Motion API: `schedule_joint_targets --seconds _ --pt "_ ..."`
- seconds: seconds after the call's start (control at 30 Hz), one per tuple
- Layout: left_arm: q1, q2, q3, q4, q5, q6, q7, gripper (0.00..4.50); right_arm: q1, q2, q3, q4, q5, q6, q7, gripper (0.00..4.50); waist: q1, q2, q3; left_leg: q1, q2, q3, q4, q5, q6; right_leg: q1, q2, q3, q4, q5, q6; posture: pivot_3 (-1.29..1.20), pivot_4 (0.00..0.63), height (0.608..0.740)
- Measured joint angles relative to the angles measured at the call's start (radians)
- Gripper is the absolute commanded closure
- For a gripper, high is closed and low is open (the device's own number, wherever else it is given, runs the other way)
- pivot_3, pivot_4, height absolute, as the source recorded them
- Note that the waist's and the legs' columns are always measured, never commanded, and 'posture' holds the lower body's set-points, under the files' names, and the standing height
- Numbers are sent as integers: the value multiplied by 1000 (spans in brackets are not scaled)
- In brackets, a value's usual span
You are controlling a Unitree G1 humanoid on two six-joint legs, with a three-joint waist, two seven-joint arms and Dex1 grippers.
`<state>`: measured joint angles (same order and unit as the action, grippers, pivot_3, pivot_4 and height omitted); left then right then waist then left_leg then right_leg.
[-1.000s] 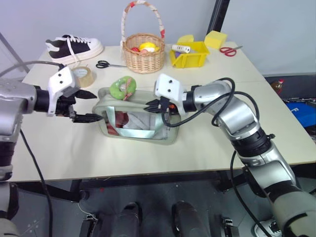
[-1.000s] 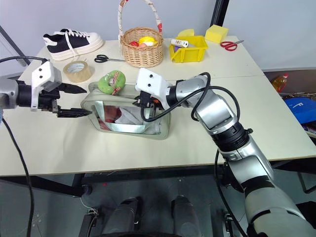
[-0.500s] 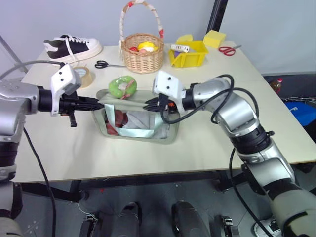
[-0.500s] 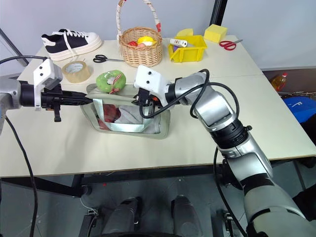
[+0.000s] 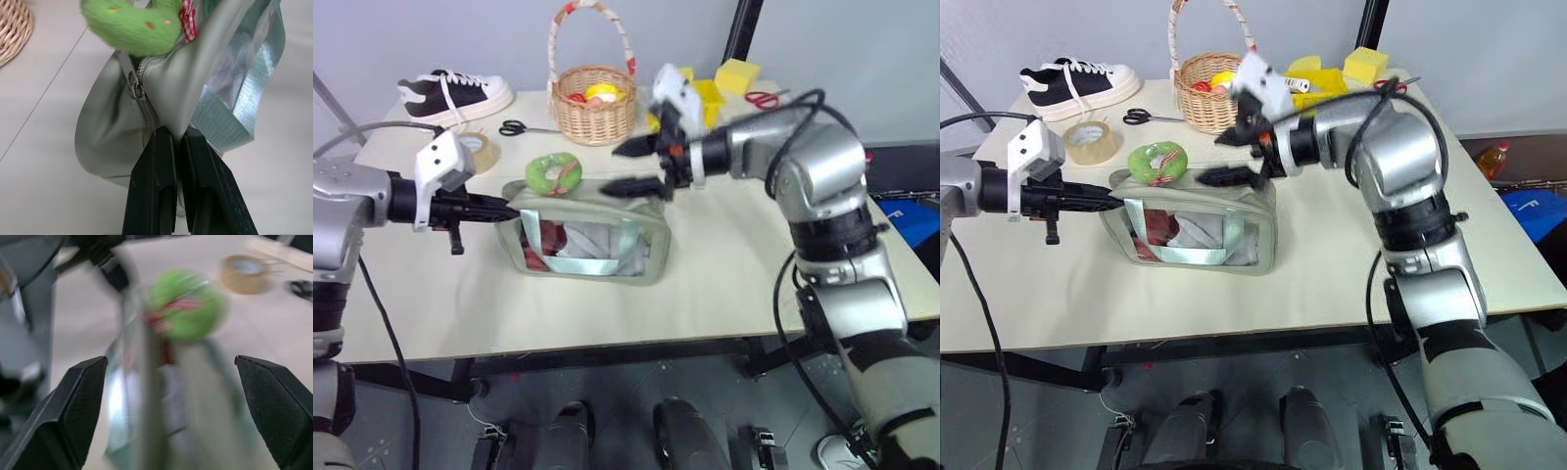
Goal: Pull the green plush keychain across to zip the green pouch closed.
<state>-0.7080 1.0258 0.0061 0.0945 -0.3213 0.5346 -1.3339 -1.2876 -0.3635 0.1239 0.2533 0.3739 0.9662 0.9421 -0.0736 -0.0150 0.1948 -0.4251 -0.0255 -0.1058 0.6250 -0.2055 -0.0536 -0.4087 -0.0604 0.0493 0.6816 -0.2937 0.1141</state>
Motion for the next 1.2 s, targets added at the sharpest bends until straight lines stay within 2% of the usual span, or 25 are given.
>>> schedule_joint_targets --seconds 0.13,0.2,0.3,0.7,0.77,0.83,0.97,1.03,1.2 --pt "1 -1 0 -7 -1 -2 0 4500 -107 172 -69 223 -7 -36 -154 50 4 0 0 0 2 -1 -4 0 0 -2 3 0 -1 -1 -2 0 150 740" --pt "1 -1 0 -12 -2 -3 -1 4500 -107 205 -70 286 -7 -41 -174 50 11 0 0 -1 1 -1 -4 0 0 -2 2 0 -2 -1 -2 0 150 740" --pt "5 -1 0 -18 -2 -4 0 4500 -107 219 -68 344 -14 -42 -189 50 10 0 0 -2 0 1 -4 1 -1 -1 0 0 -3 -1 -2 0 150 740" --pt "27 -1 12 -29 -2 -17 7 4500 -57 222 33 338 -67 -51 -140 50 4 0 0 -1 1 -1 -4 1 -1 -1 2 0 -1 -1 -2 0 150 740" --pt "26 -1 12 -29 -1 -19 8 4500 -57 214 35 330 -68 -50 -133 574 4 0 0 -1 1 -1 -4 1 -1 -1 2 0 -1 -1 -2 0 150 740" --pt "24 -1 10 -28 2 -21 8 4500 -54 208 30 322 -67 -49 -131 1360 4 0 0 -1 1 0 -4 1 -1 -2 2 0 -1 -1 -2 0 150 740" --pt "19 -5 7 -26 7 -22 8 4500 -53 205 8 305 -56 -40 -138 3627 4 0 0 -1 1 -1 -4 1 -1 -1 2 0 -1 -1 -2 0 150 740" --pt "18 -6 7 -26 7 -23 8 4500 -48 198 2 284 -52 -28 -143 4468 5 0 0 -1 1 -1 -4 1 -1 -1 2 0 -1 -1 -2 0 150 740" --pt "18 -7 6 -25 7 -22 9 4500 3 126 -13 186 -38 34 -145 4468 6 0 0 -1 1 -1 -4 1 -1 -1 2 0 -1 -1 -2 0 150 740"
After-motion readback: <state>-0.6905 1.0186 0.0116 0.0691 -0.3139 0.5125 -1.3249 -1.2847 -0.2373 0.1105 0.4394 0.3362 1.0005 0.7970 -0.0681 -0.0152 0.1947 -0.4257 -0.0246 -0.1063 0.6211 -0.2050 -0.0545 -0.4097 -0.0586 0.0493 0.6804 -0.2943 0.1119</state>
